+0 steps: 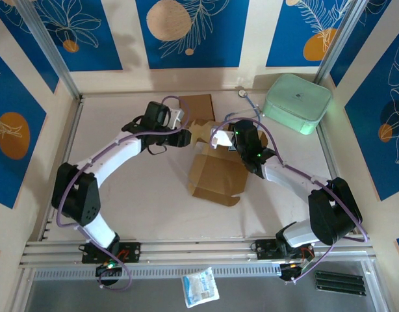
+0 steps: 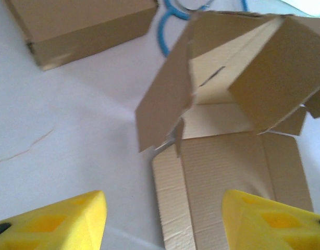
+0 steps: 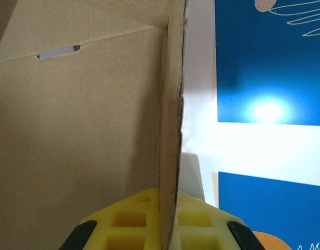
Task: Fold the paper box
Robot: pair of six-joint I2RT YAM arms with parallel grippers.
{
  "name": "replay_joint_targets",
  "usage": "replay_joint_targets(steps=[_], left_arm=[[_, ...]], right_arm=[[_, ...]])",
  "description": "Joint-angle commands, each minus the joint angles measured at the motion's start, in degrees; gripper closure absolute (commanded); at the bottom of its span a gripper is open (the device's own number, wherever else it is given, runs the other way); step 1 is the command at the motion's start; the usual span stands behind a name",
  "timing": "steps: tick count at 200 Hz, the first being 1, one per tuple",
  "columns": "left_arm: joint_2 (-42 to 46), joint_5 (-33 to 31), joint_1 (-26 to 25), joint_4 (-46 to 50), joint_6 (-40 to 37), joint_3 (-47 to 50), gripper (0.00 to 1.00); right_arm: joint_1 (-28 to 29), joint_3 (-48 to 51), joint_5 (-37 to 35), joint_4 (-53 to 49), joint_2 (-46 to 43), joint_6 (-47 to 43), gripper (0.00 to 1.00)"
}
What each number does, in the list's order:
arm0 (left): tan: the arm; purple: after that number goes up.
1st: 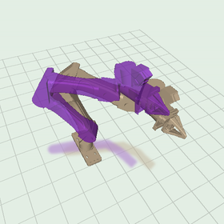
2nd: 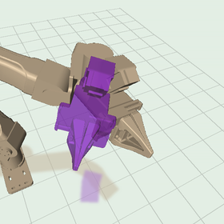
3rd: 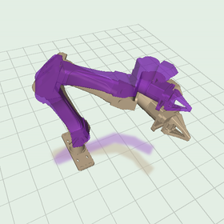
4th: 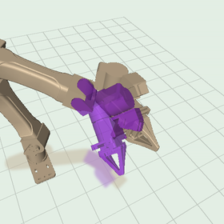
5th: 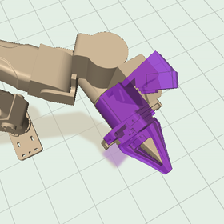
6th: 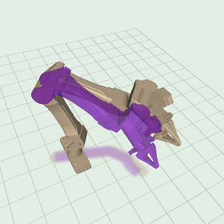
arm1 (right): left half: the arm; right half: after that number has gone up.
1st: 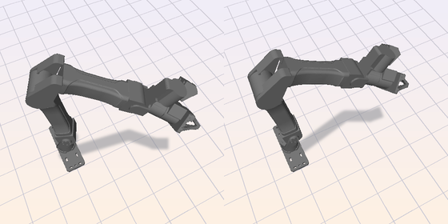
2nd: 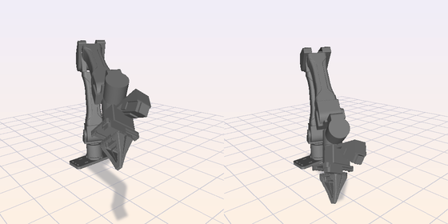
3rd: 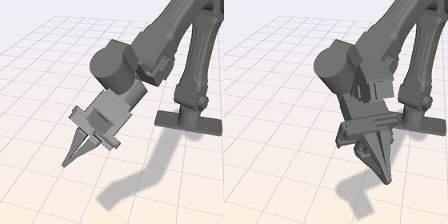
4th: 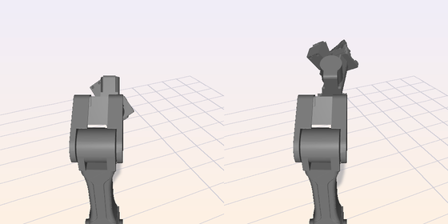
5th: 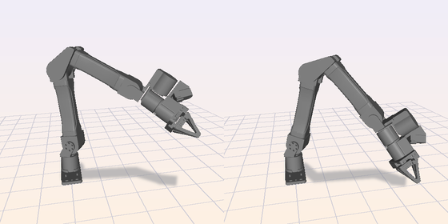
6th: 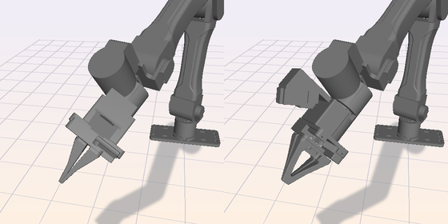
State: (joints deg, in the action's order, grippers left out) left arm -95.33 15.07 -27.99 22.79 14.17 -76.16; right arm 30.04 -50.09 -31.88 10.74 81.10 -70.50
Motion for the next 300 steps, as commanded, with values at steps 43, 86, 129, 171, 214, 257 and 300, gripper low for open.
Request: replay_joint_targets(steps=[43,86,129,171,214,257,300], left_arm=[[-9.78,-0.63,-0.05,1.81,-2.07,-6.54,0.45],[-10.73,4.67,-0.20,-3.33,3.63,-4.98,0.64],[-11.17,6.20,-0.22,-4.05,4.82,-4.92,0.80],[-12.76,5.96,-0.23,-3.13,4.33,-5.23,0.69],[-15.15,1.09,-0.31,-1.96,1.33,-6.08,0.53],[-17.65,0.92,-0.38,-3.39,0.08,-7.28,0.75],[-16.61,-0.96,-0.93,-6.01,-2.14,-4.94,0.98]], right_arm=[[0.84,-0.64,1.35,-0.63,1.33,0.11,0.97],[0.90,-0.89,0.92,-1.71,2.21,1.16,0.97],[0.60,0.92,-0.06,1.18,4.58,-0.92,0.98],[0.54,1.30,-0.51,2.08,6.82,-0.02,0.98],[0.89,1.14,-0.98,1.30,6.98,0.51,0.98],[1.31,0.42,-1.01,0.08,5.67,-0.09,0.95],[2.79,-1.09,-0.93,-4.78,2.62,0.83,0.83]])
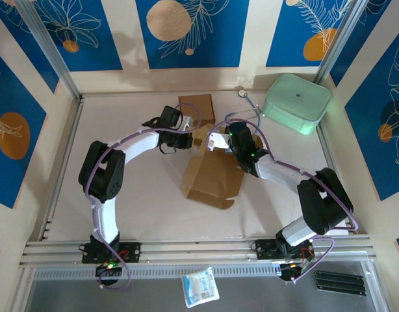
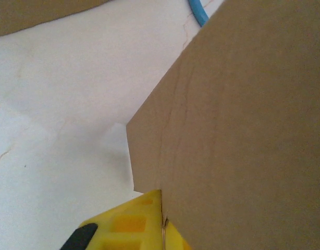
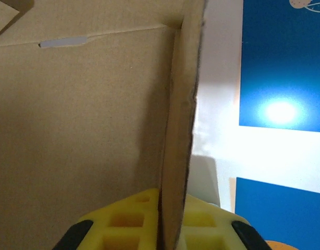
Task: Fold the paper box
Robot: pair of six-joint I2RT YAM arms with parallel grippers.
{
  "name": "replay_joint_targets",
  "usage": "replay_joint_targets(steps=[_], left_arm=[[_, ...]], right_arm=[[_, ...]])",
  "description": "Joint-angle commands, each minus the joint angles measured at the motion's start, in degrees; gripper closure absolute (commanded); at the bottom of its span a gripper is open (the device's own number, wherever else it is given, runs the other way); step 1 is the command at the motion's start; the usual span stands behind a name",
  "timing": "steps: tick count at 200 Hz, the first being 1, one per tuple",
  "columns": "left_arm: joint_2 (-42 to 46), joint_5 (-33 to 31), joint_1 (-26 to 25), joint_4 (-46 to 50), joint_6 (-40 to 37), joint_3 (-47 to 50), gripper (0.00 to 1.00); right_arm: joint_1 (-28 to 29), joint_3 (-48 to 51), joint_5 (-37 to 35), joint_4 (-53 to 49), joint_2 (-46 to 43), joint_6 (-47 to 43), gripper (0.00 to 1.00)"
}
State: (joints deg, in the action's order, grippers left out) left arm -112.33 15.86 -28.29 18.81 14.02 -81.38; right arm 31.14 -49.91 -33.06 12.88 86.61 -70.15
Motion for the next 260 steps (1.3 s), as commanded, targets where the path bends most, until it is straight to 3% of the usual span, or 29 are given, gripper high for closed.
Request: replay_joint_targets(steps=[1,35,66,95,111,144,188,230,249,260], left_arm=[[0.46,-1.90,-0.62,-2.07,-2.03,0.41,0.98],[1.09,-4.51,-1.15,-3.53,-3.61,2.44,1.00],[1.06,-4.54,-1.32,-4.27,-3.57,2.98,1.00],[1.12,-4.39,-1.67,-4.34,-3.37,2.99,1.00],[1.07,-4.00,-1.59,-4.20,-3.12,2.65,1.00],[1.01,-3.56,-1.72,-3.54,-2.95,1.87,1.00],[0.98,-3.48,-1.82,-3.15,-2.65,1.58,1.00],[1.06,-2.81,-1.88,-2.74,-2.64,1.73,1.00],[1.24,-2.86,-1.91,-2.67,-2.80,1.76,1.00],[1.32,-2.81,-1.92,-2.40,-2.89,1.67,1.00]], right_arm=[[1.80,-1.34,0.31,-7.13,-3.13,0.64,0.81],[2.40,-5.18,9.69,-22.39,-11.00,12.12,0.53],[1.99,-9.89,16.45,-34.50,-15.26,20.31,0.37],[-0.08,-12.15,19.26,-39.12,-16.26,23.52,0.30],[-0.42,-12.83,16.47,-39.96,-15.17,22.63,0.30],[-1.05,-13.50,15.42,-40.22,-12.68,20.42,0.37],[-1.64,-15.83,16.99,-38.45,-8.78,20.36,0.58],[-1.68,-16.55,14.87,-34.39,-3.65,17.78,0.64],[-1.44,-17.51,13.47,-33.84,-1.92,17.66,0.79],[-1.19,-17.68,12.65,-33.55,-1.30,17.14,0.83]])
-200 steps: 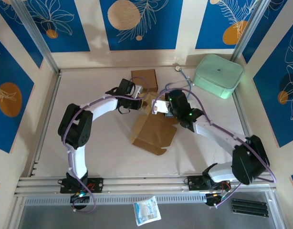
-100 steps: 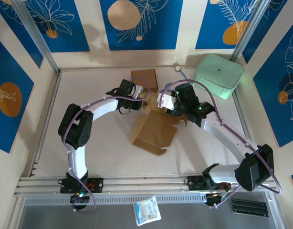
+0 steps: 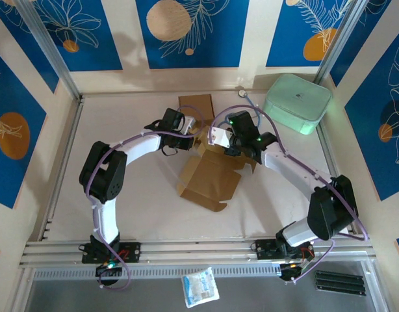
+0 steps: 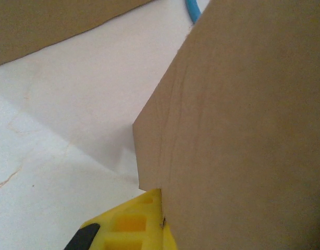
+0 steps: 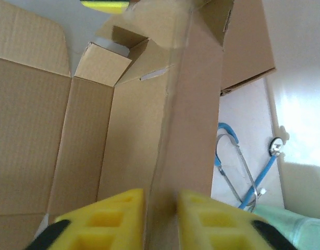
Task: Fold the paper box
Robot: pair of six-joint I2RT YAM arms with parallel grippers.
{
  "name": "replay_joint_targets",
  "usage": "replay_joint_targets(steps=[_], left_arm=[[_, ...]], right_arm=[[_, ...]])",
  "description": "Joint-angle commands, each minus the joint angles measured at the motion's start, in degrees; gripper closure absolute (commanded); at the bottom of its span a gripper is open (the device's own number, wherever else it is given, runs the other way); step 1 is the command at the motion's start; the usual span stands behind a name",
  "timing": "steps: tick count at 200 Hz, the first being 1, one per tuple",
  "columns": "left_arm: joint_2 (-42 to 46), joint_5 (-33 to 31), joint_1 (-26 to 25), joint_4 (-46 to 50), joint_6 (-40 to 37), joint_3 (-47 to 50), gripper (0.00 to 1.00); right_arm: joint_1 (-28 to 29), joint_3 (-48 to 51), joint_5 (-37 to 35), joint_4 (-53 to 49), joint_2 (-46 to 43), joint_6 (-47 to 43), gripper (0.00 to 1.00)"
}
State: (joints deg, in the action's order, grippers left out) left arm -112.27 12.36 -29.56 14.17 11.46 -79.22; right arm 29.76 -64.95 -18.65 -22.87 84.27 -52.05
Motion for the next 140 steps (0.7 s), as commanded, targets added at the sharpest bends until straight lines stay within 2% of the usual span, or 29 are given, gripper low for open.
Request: replay_joint_targets(steps=[1,31,57,99,140], left_arm=[[1.26,0.71,-0.66,2.20,-0.32,-0.50,1.00],[2.08,2.08,-0.62,2.91,0.85,-0.83,1.00],[3.53,5.07,-0.67,3.14,3.75,-1.21,1.00],[5.17,9.84,-0.63,2.00,7.39,-1.46,1.00],[6.80,11.12,-0.65,0.05,8.73,-1.28,1.00]], right_arm=[[0.24,-2.60,-1.88,2.30,1.10,-1.09,0.83],[1.33,0.16,-5.25,6.26,1.27,-4.96,0.95],[1.86,2.34,-7.62,8.78,1.49,-7.76,0.95],[2.30,2.98,-8.16,8.84,2.08,-7.53,0.95],[2.85,3.68,-9.11,9.84,2.57,-7.99,0.96]])
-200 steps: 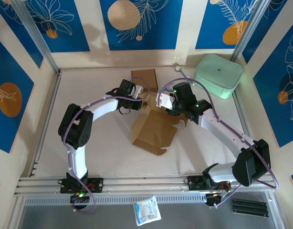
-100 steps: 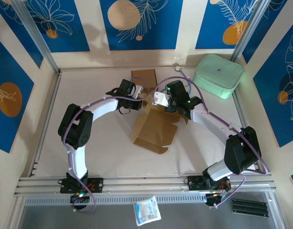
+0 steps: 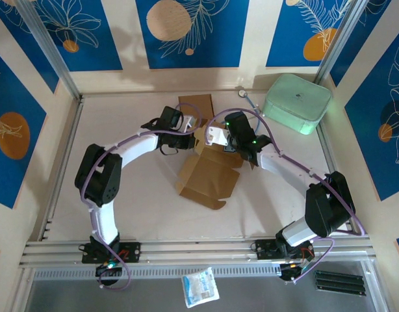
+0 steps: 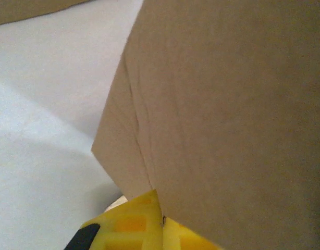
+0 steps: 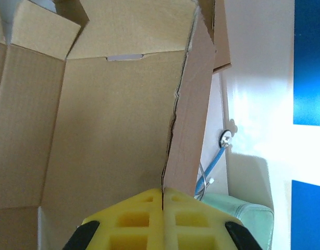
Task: Fold the paper box
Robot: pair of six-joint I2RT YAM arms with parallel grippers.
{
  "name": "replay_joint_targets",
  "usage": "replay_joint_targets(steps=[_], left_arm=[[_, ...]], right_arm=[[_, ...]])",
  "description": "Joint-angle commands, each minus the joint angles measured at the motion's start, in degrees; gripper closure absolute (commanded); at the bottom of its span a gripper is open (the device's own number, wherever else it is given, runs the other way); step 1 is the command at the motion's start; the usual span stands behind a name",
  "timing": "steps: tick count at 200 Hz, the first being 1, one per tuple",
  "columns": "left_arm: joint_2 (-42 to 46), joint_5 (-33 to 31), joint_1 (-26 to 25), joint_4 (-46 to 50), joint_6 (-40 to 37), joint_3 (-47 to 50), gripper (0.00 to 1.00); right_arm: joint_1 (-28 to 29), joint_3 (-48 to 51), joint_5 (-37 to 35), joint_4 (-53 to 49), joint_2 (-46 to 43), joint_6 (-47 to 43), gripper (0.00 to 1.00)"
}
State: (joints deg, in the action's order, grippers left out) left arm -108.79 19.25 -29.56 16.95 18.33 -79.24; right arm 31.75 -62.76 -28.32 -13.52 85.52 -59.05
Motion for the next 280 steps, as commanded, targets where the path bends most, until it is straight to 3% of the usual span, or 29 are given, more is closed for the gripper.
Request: replay_joint_targets(steps=[1,67,173,219,242,280], left_arm=[[3.32,4.27,-0.66,-2.76,1.88,-1.26,1.00],[3.75,5.79,-1.66,-5.03,5.39,4.50,1.00],[4.55,9.74,-4.34,-15.22,10.93,16.43,0.96],[6.02,8.64,-4.39,-15.58,8.62,17.14,0.82],[8.78,7.91,-4.36,-14.84,5.18,17.42,0.65],[16.18,9.41,-2.73,-16.20,-0.72,21.06,0.55]], right_arm=[[0.86,1.50,0.54,0.50,1.32,-1.03,0.96],[1.73,1.91,-0.66,1.11,1.20,-1.26,0.96],[5.75,10.94,-4.30,7.16,-0.17,-3.78,0.95],[7.11,12.65,-5.15,8.13,-1.71,-4.76,0.95],[6.97,13.09,-5.26,7.84,-2.60,-5.23,0.95],[6.52,13.54,-5.14,7.77,-3.66,-5.34,0.95]])
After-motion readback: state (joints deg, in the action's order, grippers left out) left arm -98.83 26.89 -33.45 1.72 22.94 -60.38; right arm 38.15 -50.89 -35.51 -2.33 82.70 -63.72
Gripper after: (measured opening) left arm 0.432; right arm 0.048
